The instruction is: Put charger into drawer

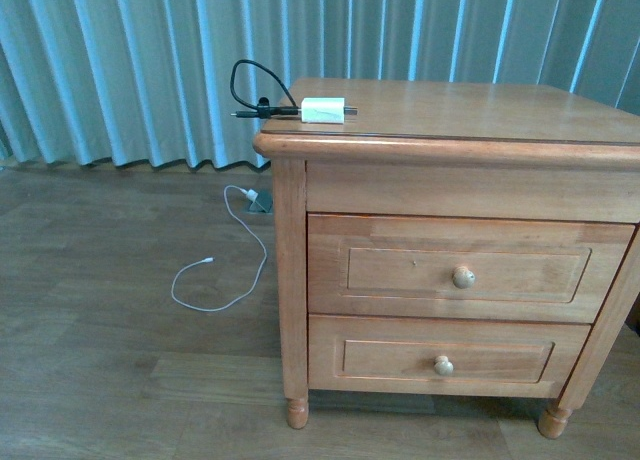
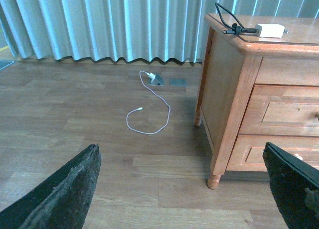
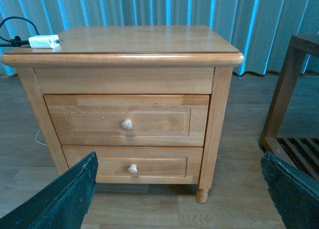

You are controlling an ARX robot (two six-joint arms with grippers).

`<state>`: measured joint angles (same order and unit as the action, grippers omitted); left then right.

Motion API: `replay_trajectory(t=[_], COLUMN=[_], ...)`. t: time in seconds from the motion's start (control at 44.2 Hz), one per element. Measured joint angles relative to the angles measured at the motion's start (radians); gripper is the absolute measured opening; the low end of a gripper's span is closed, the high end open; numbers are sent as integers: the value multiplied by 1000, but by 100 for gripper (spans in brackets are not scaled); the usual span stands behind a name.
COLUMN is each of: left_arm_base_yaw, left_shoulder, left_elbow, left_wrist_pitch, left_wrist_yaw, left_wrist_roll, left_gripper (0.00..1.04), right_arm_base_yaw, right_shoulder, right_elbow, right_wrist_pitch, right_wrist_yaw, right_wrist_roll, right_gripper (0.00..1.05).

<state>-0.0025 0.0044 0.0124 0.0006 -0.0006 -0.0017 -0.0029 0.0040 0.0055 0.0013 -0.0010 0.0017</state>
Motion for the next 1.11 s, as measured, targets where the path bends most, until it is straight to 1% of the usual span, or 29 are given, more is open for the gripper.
replay_trajectory(t=[0.023, 0.859, 0.904, 0.949, 1.107], left_arm_base_yaw=[0, 0, 0, 0, 0], left_shoulder=[0, 0, 0, 0, 0], left_elbow=[0, 0, 0, 0, 0], left_wrist_pitch=[0, 0, 0, 0, 0], left_wrist_yaw=[0, 0, 0, 0, 0], left_wrist_roll=[0, 0, 0, 0, 0], left_gripper=[99, 99, 99, 99, 99], right_arm_base_yaw=[0, 0, 18, 34, 76], right_shoulder=[0, 0, 26, 68, 297], right_elbow=[0, 0, 21, 32, 95], right_wrist_pitch=[0, 0, -74, -110, -35], right_wrist_yaw=[0, 0, 53, 69, 40], right_wrist_roll=[0, -1, -28, -48, -51], right_gripper=[96, 96, 96, 96, 96])
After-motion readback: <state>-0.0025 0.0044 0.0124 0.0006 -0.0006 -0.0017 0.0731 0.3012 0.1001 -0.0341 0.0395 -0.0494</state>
